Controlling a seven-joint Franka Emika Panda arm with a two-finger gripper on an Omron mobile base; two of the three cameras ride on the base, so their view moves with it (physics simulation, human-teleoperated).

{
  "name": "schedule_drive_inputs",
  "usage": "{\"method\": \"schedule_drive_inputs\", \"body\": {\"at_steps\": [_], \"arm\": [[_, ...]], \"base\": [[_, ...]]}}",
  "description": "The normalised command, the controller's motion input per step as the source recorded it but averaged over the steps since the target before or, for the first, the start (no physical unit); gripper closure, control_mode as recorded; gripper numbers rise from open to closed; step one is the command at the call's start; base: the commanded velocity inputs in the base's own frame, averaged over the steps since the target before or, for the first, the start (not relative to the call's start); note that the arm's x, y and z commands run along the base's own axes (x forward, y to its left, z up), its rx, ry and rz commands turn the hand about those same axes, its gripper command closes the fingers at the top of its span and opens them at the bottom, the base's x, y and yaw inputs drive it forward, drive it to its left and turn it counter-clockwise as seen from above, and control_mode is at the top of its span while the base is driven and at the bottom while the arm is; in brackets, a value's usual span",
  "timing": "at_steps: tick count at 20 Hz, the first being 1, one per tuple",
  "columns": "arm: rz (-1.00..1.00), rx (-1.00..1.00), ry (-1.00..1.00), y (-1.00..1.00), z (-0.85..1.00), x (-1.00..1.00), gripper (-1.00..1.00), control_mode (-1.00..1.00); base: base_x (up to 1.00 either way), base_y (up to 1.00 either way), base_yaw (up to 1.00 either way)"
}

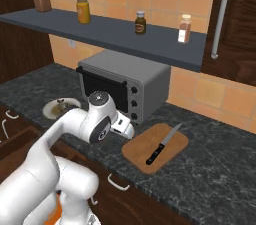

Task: Pick up the knife from the drawer and place it on the cutting board. Then place the meat from the plate to the cutting board.

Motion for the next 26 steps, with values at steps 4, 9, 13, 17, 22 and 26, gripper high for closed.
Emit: {"method": "schedule_drive_inputs", "body": {"at_steps": [4, 9, 13, 17, 22, 26], "arm": [[0.20, -0.02, 0.01, 1.00, 0.30, 0.24, -1.00, -1.00], [0.15, -0.06, 0.01, 0.93, 0.28, 0.22, -1.00, -1.00], [0.16, -0.03, 0.01, 0.89, 0.21, 0.34, -1.00, -1.00], [0.22, -0.02, 0.08, 0.71, 0.24, 0.31, -1.00, -1.00], [0.18, -0.03, 0.02, 0.65, 0.25, 0.15, -1.00, -1.00], [0.07, -0.05, 0.01, 0.55, 0.03, 0.20, -1.00, -1.00]], "base": [[0.00, 0.00, 0.00], [0.00, 0.00, 0.00], [0.00, 0.00, 0.00], [0.00, 0.00, 0.00], [0.00, 0.00, 0.00], [0.00, 0.00, 0.00]]}}
